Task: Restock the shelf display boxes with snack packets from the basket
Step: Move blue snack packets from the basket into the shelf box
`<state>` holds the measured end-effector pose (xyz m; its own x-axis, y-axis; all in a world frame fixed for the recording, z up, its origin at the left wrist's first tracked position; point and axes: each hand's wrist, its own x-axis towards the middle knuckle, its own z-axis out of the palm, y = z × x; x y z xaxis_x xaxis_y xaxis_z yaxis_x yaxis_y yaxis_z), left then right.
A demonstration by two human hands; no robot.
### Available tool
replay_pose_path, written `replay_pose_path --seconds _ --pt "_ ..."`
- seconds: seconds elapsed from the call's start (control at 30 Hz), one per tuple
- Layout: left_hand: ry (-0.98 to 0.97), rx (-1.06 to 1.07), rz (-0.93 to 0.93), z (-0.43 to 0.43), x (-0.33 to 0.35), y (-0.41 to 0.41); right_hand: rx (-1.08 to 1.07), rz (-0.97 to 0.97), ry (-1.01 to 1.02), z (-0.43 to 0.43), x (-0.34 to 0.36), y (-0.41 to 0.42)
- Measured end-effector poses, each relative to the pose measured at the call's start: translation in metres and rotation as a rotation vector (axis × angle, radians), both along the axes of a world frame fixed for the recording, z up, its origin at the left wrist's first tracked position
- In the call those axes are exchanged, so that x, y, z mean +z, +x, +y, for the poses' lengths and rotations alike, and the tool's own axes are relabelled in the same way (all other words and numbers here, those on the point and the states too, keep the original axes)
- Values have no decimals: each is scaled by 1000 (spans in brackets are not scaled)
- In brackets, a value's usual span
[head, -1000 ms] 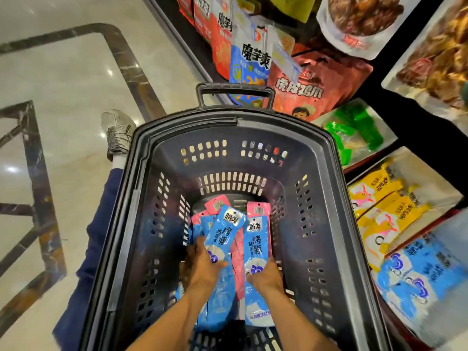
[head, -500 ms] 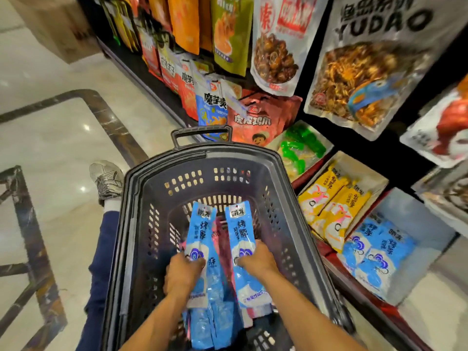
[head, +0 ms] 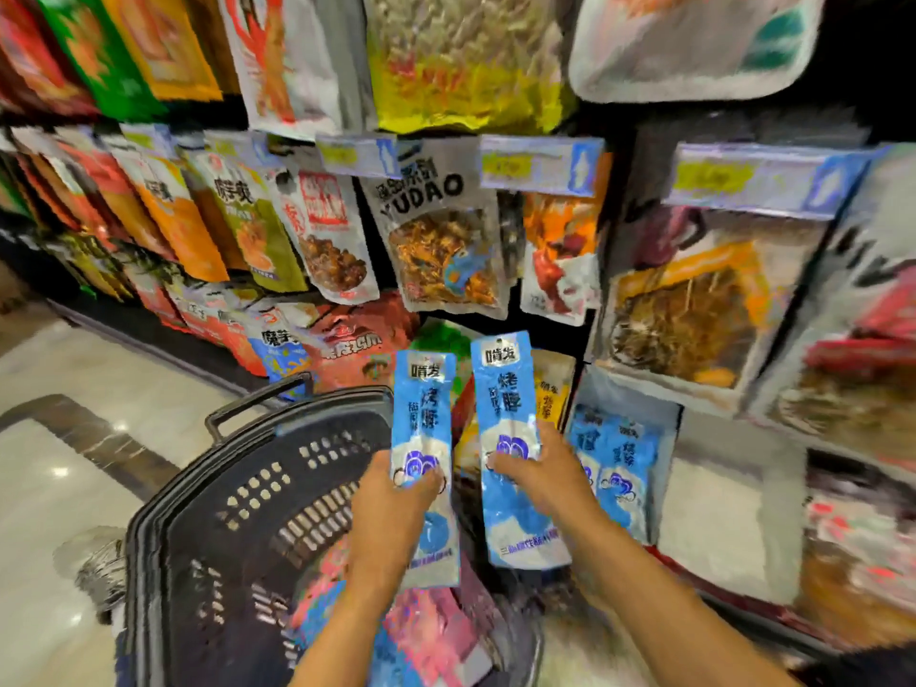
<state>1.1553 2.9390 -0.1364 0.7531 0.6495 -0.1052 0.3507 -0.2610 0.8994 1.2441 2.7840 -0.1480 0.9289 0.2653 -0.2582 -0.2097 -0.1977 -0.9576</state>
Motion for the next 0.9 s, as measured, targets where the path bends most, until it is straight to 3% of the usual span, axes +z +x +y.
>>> replay_pose_path --seconds 0.23,0.4,0.5,0.7,0.9 --pt "32 -281 143 -89 -32 80 -303 249 -32 -99 -80 18" --pt "123 -424 257 -132 -79 143 -407 273 -70 -121 -119 53" --pt "55 -389 355 -145 -111 174 -392 295 -150 -124 -133 76" --pt "131 -499 438 -164 -167 210 -395 308 -311 -123 -170 115" --pt "533 -753 531 -163 -200 209 -177 102 -604 -120 -197 106"
